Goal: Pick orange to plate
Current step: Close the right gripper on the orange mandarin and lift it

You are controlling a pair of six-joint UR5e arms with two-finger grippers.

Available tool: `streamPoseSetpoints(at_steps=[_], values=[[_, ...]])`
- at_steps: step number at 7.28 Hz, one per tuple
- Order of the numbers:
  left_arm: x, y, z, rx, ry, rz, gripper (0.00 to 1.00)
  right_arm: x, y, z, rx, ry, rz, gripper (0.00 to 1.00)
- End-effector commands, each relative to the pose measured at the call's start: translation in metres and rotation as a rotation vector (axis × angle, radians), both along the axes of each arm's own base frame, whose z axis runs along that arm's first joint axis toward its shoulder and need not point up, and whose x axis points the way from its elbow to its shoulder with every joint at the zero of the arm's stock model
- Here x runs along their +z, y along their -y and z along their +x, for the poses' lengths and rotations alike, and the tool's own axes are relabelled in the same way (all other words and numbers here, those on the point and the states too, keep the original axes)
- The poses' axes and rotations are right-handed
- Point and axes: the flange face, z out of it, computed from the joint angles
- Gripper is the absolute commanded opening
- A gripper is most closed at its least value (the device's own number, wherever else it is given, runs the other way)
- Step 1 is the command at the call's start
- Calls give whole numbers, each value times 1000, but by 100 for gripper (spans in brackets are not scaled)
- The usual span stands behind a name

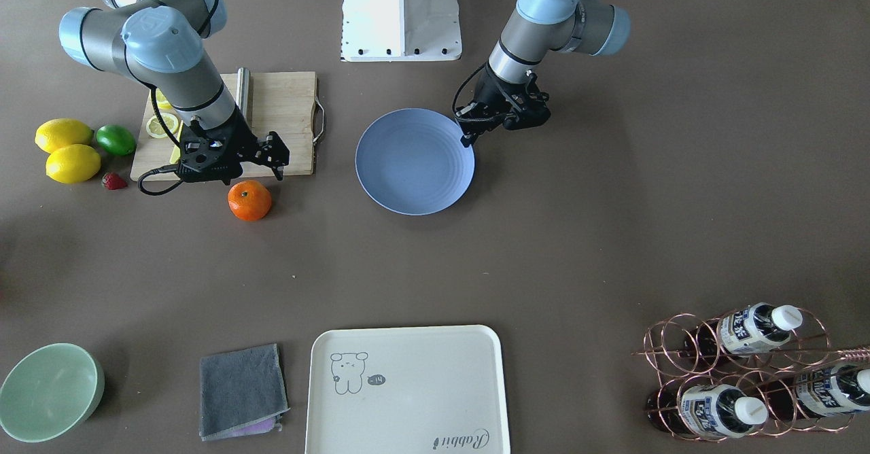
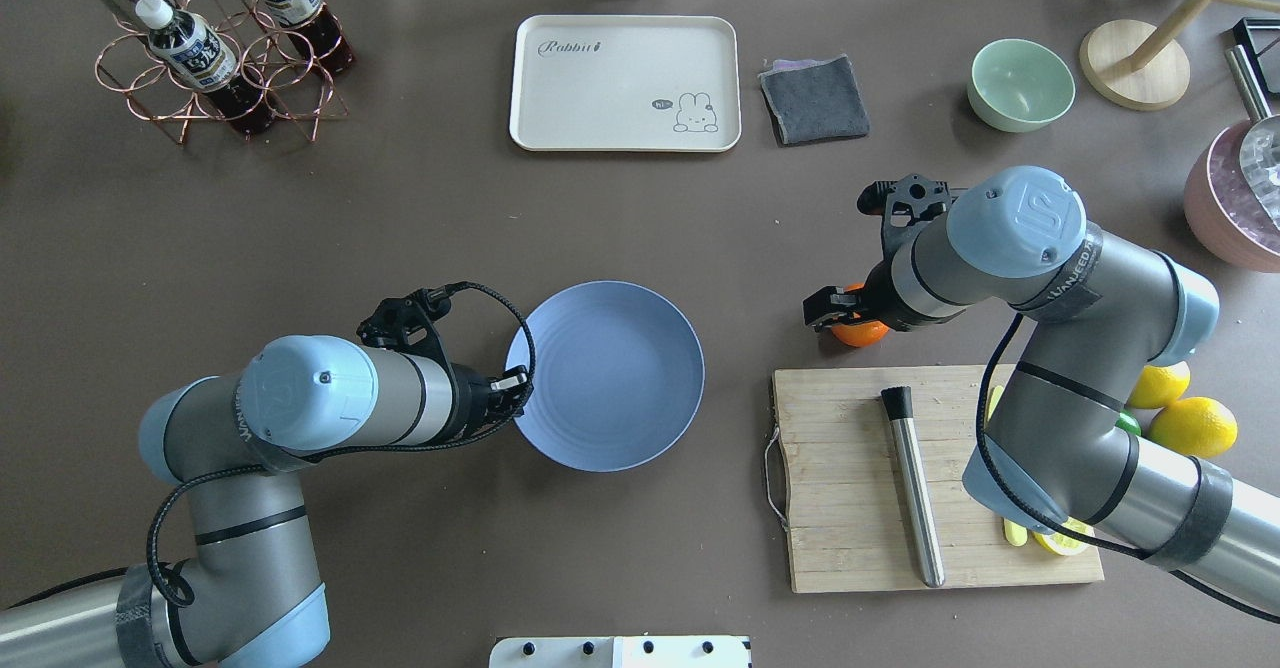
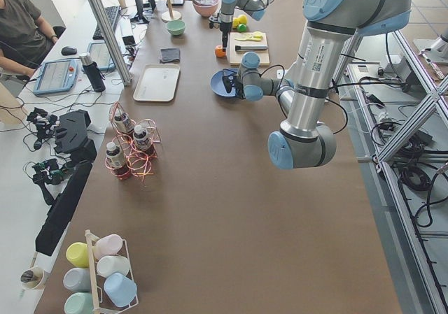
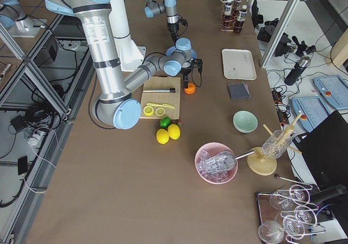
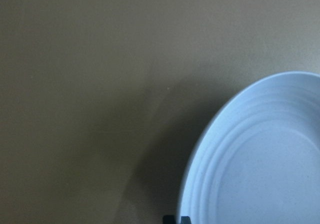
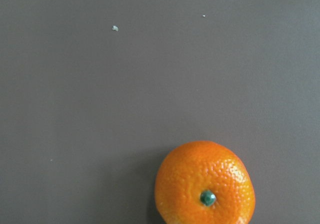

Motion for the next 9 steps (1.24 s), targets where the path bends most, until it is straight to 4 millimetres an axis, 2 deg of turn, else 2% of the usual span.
streamPoseSetpoints(at_steps=[1,3,4,5,6,7,8,9], values=[[-1,-18,13,5,6,14,0,4,1,-12,-28,-79,53,100],[-7,-27,19,15,-3,22,0,7,1,-15,-34,-80,52,97],[-7,-27,19,18,-1,25,82,9,1,-16,-34,-81,52,86],[-11,-26,18,17,-10,28,96,7,1,-16,-33,-78,54,61],[-13,-25,17,14,-12,29,96,6,2,-17,-33,-77,54,46],[-15,-26,17,15,-17,30,96,6,3,-17,-33,-75,51,17],[-19,-24,16,12,-24,33,96,-7,13,-12,-24,-59,50,0],[-26,-19,15,6,-34,37,96,-28,20,-12,-26,-23,50,0]])
